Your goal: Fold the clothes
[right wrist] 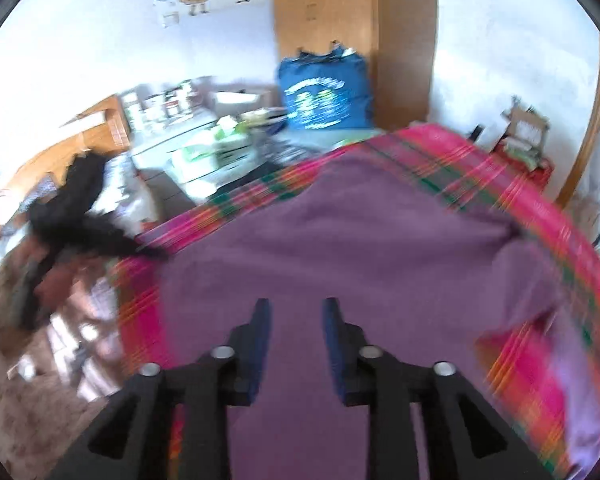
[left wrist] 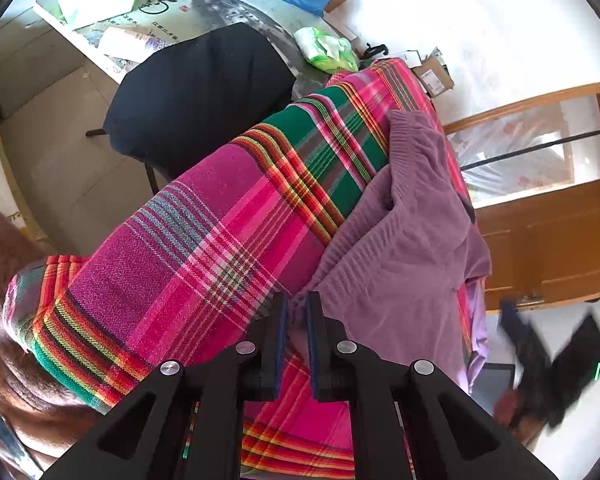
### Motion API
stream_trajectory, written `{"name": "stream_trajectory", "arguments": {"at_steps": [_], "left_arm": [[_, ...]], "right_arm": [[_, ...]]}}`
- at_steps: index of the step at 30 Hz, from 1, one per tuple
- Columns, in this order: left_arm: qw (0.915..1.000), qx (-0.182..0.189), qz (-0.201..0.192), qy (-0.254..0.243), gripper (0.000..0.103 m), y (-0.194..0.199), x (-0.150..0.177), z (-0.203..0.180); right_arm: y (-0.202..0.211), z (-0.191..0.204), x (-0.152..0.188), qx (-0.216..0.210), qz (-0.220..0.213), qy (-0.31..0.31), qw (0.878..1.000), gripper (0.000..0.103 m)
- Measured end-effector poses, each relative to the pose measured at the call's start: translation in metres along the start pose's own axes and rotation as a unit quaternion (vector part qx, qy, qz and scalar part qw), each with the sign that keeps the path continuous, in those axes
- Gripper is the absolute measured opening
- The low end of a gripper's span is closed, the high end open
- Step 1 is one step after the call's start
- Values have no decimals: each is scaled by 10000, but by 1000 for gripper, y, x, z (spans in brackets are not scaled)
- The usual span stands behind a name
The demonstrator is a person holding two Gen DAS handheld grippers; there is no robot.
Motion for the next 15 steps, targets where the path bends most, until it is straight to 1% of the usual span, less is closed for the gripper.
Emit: {"name": "stream_trajectory", "arguments": {"at_steps": [4, 6, 7, 9, 11, 13, 15], "left_arm": [[10000, 10, -14, 9, 10, 0, 0, 0], [10000, 32, -20, 49, 10, -1, 0, 0], [10000, 47, -9, 64, 10, -1, -1, 0], [9999, 78, 15, 99, 10, -1, -2, 1], [9997, 140, 26, 188, 10, 0, -2, 2], [9997, 164, 54, 191, 10, 0, -3, 2], [9996, 157, 79, 203, 10, -1, -3, 2]], "right_arm": [[-38, -27, -51, -35, -88, -96, 9999, 39], [-60, -30, -71, -111, 1, 168, 9998, 40], [-72, -33, -82, -83, 66, 303, 9995, 40], [-89, -34, -96, -48, 115, 499, 9987, 41], [-109, -32, -108, -127, 203, 700, 9973, 41], [-129, -30, -117, -281, 338, 683, 9967, 41], [-145, -30, -128, -319, 404, 738, 9959, 42]]}}
Point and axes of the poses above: each gripper's, at about its wrist camera, not at the fingertips, and y roughly against the way its jaws point, z to its left, x to its underside, the point moved 8 cm from there along -y, roughly the way its jaws point, and after that the axes turned 2 degrees about x, right-handed, at the moved point
